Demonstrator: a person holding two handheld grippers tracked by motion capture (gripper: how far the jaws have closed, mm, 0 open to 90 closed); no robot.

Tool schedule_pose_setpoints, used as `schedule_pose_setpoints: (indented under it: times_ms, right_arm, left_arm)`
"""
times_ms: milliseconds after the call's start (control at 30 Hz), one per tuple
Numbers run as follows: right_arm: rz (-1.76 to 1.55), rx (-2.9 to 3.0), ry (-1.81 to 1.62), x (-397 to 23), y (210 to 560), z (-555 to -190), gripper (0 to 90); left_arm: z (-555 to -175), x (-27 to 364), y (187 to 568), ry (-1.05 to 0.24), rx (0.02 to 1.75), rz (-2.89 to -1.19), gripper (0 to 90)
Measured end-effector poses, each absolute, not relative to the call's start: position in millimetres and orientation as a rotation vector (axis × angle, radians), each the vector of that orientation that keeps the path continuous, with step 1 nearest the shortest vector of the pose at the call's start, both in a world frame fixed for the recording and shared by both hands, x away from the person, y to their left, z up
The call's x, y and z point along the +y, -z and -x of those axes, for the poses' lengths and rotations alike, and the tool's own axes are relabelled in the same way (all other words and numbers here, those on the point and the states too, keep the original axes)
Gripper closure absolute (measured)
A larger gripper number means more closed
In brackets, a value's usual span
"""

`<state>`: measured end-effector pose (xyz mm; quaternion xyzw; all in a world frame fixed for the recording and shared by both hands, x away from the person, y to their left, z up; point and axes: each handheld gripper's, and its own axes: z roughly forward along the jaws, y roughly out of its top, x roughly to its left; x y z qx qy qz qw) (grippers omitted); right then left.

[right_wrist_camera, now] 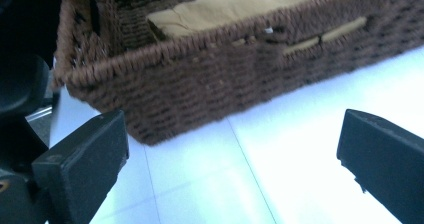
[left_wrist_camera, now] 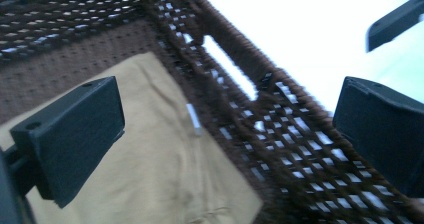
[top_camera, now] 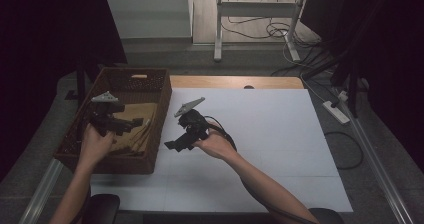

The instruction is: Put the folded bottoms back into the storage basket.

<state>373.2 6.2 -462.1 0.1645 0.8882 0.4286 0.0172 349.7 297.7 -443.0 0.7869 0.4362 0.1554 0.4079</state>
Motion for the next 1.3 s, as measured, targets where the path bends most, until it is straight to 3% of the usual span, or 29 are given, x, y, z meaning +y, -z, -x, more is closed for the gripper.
schedule_pose_setpoints:
  times_ms: [767, 1300]
  right_arm:
    - [-0.630, 2.716, -1.289, -53.5, 470.4, -367.9, 1.0]
    - [-0.639, 2.691, -1.303, -80.9, 471.9, -359.9, 0.1]
  left_arm:
    - [-304.1, 280.6, 432.2, -0.476, 1.096, -1.986, 0.6]
    - [-277.1, 271.4, 448.2, -0.428, 1.115, -1.976, 0.4]
